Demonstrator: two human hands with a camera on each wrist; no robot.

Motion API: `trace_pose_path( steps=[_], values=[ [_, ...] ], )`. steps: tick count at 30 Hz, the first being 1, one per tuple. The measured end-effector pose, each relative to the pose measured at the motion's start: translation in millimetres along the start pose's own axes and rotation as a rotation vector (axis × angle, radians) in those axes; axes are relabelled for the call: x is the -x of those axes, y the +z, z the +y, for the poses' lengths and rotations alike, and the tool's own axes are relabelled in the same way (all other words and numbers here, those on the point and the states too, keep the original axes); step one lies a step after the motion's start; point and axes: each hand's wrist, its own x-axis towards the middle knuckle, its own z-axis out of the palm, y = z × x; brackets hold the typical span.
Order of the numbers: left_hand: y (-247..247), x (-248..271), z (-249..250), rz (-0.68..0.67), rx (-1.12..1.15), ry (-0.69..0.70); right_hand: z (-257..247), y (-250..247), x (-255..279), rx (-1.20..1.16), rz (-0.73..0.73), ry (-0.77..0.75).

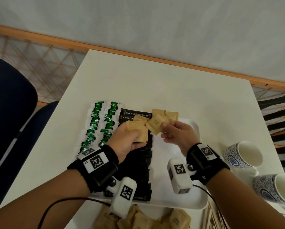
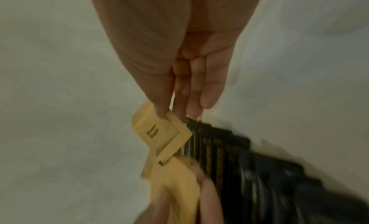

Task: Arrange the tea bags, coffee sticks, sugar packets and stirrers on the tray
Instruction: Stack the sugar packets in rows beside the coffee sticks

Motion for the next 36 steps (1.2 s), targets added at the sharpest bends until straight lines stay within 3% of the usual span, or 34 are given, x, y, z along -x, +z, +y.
trace_pose_path(
  steps=[13,29,31,36],
  values=[
    [-8.7,-6.4,7.2,0.035,0.040,-0.043,-9.0,-6.1,-27.6,0.609,0.215,-0.135],
    [-10.3,-7.1,0.9,0.009,0.010,-0.037,2.4,-2.3,-36.4,0.610,0.294,-0.202],
    [-9.1,-6.4,-0.3,0.017,-0.004,-0.021,3.0,0.8,-31.6,0.541,0.239,-0.236],
    [-2.6,-4.4,-4.4,0.057,-0.011,0.003,3.2,19.1,-10.8,0.531,-0.080,-0.204]
  ],
)
